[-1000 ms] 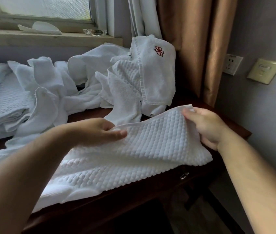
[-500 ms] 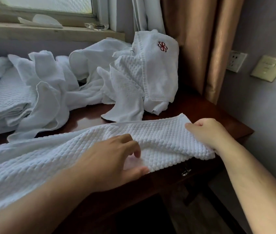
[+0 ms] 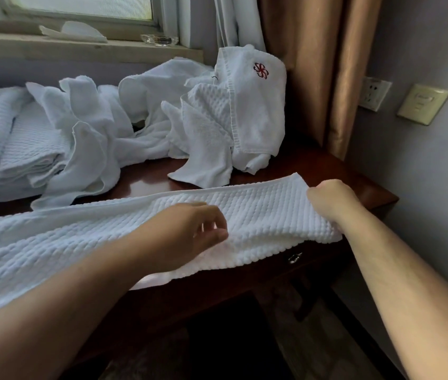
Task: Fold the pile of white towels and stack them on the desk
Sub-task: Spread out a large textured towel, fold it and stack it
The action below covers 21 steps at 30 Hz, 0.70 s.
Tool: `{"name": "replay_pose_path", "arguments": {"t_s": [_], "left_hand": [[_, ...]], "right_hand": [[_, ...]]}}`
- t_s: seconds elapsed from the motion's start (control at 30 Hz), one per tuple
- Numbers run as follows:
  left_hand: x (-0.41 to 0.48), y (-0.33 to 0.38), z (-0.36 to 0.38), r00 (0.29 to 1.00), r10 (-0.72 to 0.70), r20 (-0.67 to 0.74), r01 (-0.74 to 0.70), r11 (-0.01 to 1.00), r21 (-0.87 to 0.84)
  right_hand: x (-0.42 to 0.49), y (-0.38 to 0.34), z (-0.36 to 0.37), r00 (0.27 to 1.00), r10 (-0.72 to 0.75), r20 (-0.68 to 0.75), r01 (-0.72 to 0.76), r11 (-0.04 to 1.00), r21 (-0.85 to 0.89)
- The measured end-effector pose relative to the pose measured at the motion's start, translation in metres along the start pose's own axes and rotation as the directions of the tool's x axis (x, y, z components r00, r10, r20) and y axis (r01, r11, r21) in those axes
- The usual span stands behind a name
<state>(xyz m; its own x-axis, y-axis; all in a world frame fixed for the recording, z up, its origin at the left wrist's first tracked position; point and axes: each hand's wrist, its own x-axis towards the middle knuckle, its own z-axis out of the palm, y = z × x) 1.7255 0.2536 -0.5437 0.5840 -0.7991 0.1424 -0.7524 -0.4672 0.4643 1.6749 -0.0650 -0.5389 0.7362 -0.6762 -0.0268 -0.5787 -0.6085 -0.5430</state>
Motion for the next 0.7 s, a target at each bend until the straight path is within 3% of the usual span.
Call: {"name": "replay_pose_path", "arguments": {"t_s": [0.1,0.17,0.3,0.43,0.57,0.7], "left_hand": [[0.001,-0.011,0.005,0.994,-0.081,0.072,0.060,0.962,0.267],[0.000,-0.016,0.012,0.973,-0.172,0.156,0.113,0.937,0.331],[0.003,-0.020,0.019,0.964,-0.222,0.145,0.164,0.930,0.330],[0.013,-0.022,0.016,0.969,-0.230,0.096,0.191,0.933,0.304],[0.013,-0.023,0.015,0.973,-0.203,0.106,0.157,0.929,0.336],[0.011,-0.024,0.016,0.978,-0.188,0.091,0.148,0.931,0.334]], "right_hand": [[-0.001,0.003,0.002,1.000,0.007,-0.025,-0.007,1.000,0.007],[-0.001,0.003,0.001,1.000,0.017,-0.026,-0.016,0.999,0.039],[0.000,0.000,-0.006,0.986,0.077,0.146,-0.107,0.973,0.206],[0.008,-0.008,-0.008,0.997,0.068,-0.030,-0.063,0.985,0.163],[0.008,0.000,0.001,0.997,0.058,0.049,-0.057,0.998,-0.023],[-0.005,0.016,-0.012,0.993,0.078,0.087,-0.093,0.978,0.188]]}}
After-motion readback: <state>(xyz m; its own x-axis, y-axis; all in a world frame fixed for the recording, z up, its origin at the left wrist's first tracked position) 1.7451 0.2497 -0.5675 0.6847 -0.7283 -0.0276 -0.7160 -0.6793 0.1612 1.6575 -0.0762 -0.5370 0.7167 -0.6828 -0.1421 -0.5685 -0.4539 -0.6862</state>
